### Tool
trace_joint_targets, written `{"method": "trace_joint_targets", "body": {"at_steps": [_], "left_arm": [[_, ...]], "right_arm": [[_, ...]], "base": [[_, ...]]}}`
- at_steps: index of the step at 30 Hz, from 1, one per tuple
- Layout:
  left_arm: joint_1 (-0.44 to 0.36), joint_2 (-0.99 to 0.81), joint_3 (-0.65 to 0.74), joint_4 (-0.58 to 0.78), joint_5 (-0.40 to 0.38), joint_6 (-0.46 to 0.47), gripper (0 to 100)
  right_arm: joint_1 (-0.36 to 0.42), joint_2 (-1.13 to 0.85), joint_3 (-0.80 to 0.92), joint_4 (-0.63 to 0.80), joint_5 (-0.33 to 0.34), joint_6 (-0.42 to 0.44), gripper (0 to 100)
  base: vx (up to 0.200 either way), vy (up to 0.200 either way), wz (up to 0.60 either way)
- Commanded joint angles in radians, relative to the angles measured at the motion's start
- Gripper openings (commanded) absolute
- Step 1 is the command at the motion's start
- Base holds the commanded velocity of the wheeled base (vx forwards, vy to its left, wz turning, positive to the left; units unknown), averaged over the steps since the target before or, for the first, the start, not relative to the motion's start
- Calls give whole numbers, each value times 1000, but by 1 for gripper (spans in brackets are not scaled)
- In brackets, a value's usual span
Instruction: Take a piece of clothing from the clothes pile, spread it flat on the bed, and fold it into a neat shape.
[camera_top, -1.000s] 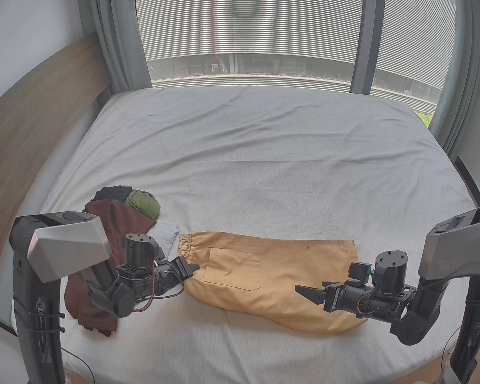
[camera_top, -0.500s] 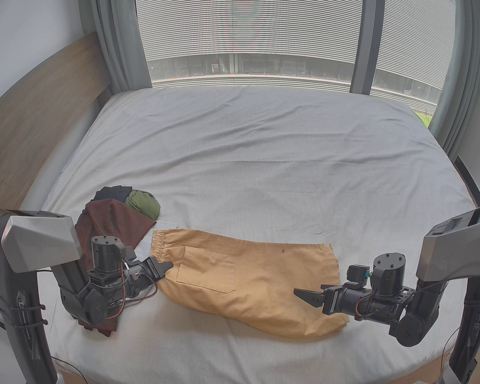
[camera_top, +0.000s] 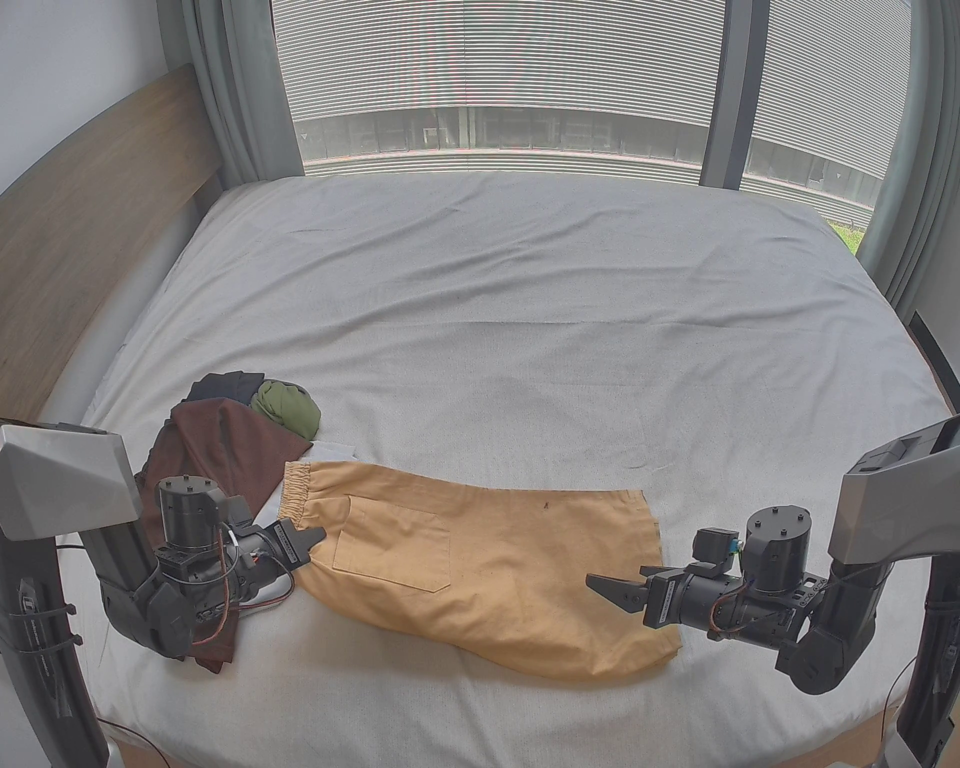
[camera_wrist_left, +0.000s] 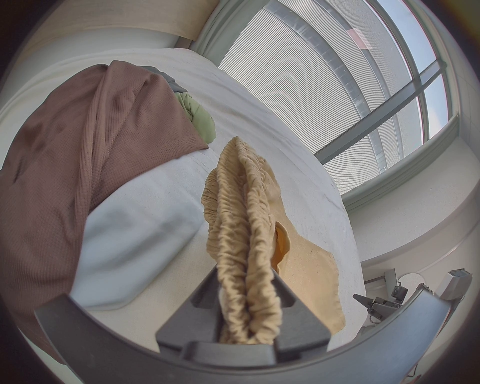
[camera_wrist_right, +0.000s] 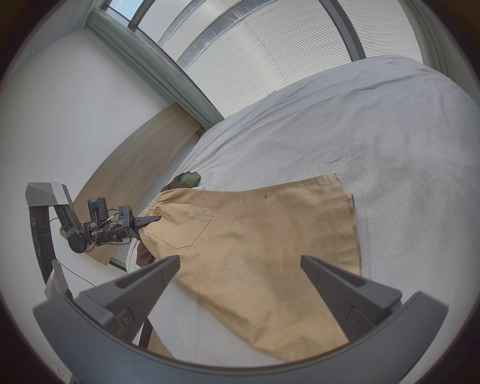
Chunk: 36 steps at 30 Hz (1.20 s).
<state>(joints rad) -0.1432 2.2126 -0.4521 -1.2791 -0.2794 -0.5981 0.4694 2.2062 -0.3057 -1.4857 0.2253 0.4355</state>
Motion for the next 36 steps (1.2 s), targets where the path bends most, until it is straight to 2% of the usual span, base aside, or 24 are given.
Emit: {"method": "trace_joint_targets", "body": {"at_steps": [1,20,27,36], "left_arm": [[-1,-1,10,-14,0,4,0],[-174,-20,-100,-23,17,1,0],[-260,-20,-148,-23,37,-2,0],[-342,-14,-200,-23,55,-28,0]], "right_arm": [[2,24,0,-13,0,-1,100],[-21,-16,-7,-28,0,-1,100],[-94,-68,-29,-27,0,-3,100],[-140,-103,-46,-21,5,-3,100]], "base": [[0,0,0],[0,0,0],[0,0,0],[0,0,0]]}}
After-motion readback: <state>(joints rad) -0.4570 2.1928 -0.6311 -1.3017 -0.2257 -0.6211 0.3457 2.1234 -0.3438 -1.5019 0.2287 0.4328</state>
